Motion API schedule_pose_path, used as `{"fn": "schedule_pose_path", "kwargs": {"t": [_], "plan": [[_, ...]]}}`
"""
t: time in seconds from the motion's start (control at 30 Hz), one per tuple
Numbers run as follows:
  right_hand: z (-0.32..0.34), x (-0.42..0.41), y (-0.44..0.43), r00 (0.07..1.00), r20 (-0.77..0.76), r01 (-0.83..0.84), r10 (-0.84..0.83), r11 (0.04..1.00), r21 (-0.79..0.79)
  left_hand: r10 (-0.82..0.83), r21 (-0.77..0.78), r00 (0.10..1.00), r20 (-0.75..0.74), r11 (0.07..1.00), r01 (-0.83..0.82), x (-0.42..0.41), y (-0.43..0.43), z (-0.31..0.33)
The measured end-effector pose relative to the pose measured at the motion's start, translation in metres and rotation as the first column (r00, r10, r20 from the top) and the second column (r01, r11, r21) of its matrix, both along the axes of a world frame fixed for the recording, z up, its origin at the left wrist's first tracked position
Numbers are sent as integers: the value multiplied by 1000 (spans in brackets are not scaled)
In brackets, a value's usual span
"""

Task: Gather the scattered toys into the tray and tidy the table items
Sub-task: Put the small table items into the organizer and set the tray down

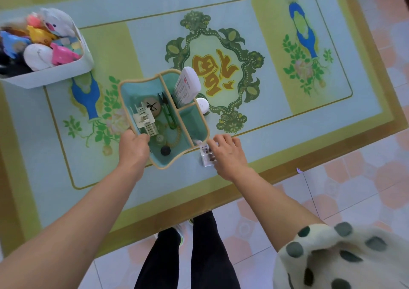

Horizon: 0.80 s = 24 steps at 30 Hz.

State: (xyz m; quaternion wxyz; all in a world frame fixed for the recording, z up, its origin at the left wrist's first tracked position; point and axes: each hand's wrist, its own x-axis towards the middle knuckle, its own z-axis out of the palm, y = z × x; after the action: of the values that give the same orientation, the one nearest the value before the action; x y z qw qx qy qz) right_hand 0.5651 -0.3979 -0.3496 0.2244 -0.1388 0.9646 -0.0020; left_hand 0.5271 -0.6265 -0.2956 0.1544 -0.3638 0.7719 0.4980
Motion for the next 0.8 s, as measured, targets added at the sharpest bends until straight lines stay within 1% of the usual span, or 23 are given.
{"fn": "schedule_pose_path", "kwargs": {"t": [0.13, 0.2, 0.27, 0.33, 0.4, 0.47, 0.57, 0.63, 0.7, 0.8], "plan": [[0, -2, 11, 998, -10, 67, -67, 997, -40, -13, 15, 1000, -15, 1000, 13, 2, 0, 0], [10, -5, 19, 987, -42, 150, -156, 982, -116, -4, 29, 1000, -16, 1000, 4, 2, 0, 0], [28, -11, 26, 963, -79, 232, -256, 944, -234, 10, 35, 1000, -23, 999, -9, 1, 1, 2], [51, -19, 32, 927, -78, 300, -366, 852, -428, 17, 34, 999, -28, 999, -16, 1, 3, 5], [77, -26, 34, 888, -52, 329, -457, 710, -622, 14, 30, 999, -28, 999, -13, 0, 4, 8], [103, -31, 33, 861, -26, 322, -507, 584, -745, 5, 41, 1000, -24, 999, -4, -1, 5, 11], [139, -39, 28, 863, 47, 287, -502, 412, -865, 13, 66, 1000, -17, 998, -12, -3, 9, 15], [155, -43, 20, 896, 75, 237, -437, 330, -914, 21, 62, 1000, -18, 998, -20, -5, 11, 17], [162, -46, 12, 932, 78, 194, -354, 305, -932, 28, 57, 999, -23, 998, -27, -6, 14, 18], [160, -51, 2, 952, 102, 199, -289, 330, -923, 32, 76, 999, -28, 997, -30, -8, 17, 21]]}}
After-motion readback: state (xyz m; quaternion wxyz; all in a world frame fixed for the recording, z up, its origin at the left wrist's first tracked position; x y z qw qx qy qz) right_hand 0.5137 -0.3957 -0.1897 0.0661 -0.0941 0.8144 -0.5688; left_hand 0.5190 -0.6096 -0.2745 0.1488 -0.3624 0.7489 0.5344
